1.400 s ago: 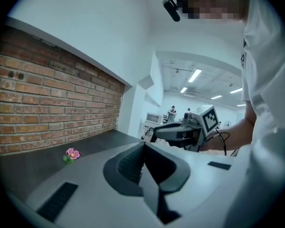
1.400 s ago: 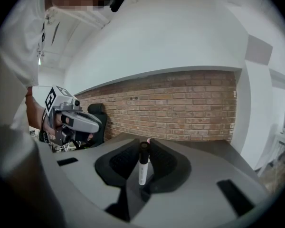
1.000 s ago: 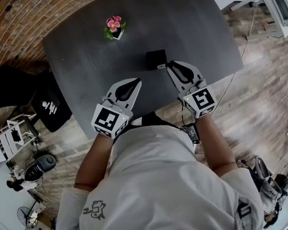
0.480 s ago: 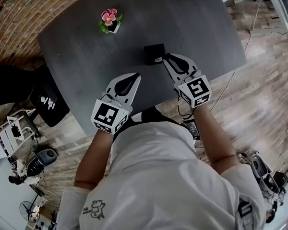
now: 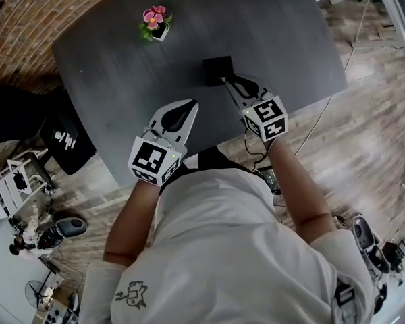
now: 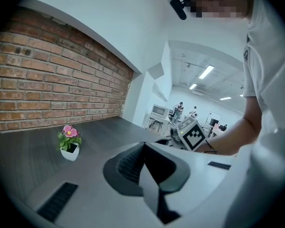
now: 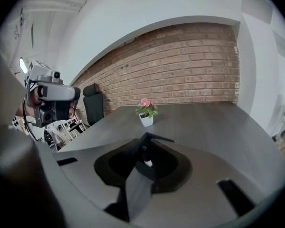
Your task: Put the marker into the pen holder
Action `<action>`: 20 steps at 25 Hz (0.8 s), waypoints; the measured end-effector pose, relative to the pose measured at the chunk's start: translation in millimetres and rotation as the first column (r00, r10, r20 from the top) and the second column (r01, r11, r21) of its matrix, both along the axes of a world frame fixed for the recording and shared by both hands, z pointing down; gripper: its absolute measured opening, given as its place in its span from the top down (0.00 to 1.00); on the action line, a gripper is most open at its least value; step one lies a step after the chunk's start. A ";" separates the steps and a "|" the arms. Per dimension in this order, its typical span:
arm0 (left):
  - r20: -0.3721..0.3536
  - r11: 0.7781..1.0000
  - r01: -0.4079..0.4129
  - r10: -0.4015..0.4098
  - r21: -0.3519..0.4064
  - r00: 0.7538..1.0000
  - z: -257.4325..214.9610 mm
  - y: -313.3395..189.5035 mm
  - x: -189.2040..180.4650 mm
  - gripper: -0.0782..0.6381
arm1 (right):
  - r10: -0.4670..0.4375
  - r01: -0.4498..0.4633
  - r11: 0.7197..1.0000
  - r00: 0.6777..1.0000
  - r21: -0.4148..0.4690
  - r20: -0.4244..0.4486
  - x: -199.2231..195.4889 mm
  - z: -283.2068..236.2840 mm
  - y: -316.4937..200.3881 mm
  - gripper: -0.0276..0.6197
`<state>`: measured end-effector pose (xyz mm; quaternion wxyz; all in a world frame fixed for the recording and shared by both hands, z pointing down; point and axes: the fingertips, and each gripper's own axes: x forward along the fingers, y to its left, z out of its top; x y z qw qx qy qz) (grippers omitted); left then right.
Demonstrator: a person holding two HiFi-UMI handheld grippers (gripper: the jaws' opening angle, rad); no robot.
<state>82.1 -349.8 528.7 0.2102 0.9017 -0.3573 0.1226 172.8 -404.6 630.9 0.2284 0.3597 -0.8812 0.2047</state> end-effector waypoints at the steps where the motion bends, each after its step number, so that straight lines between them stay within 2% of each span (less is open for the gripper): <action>1: -0.001 1.000 -0.001 0.001 0.001 1.000 0.0 1.2 -0.4 0.88 | 0.003 -0.003 1.000 1.000 -0.008 -0.012 0.2 3.5 0.6 0.82; 8: 0.003 0.999 -0.034 0.034 0.007 0.999 -1.1 19.7 -3.2 0.88 | 0.042 -0.043 0.999 0.997 -0.013 -0.063 6.1 0.6 12.3 0.71; 13: -0.002 0.998 -0.059 0.059 0.027 0.998 -10.0 32.7 -14.9 0.88 | 0.059 -0.059 0.998 0.995 0.010 -0.084 1.5 -12.4 25.5 0.70; 20: -0.023 0.995 -0.079 0.080 0.064 0.997 -30.3 56.6 -45.4 0.88 | 0.128 -0.124 0.990 0.989 0.061 -0.078 -15.3 -47.1 50.6 0.70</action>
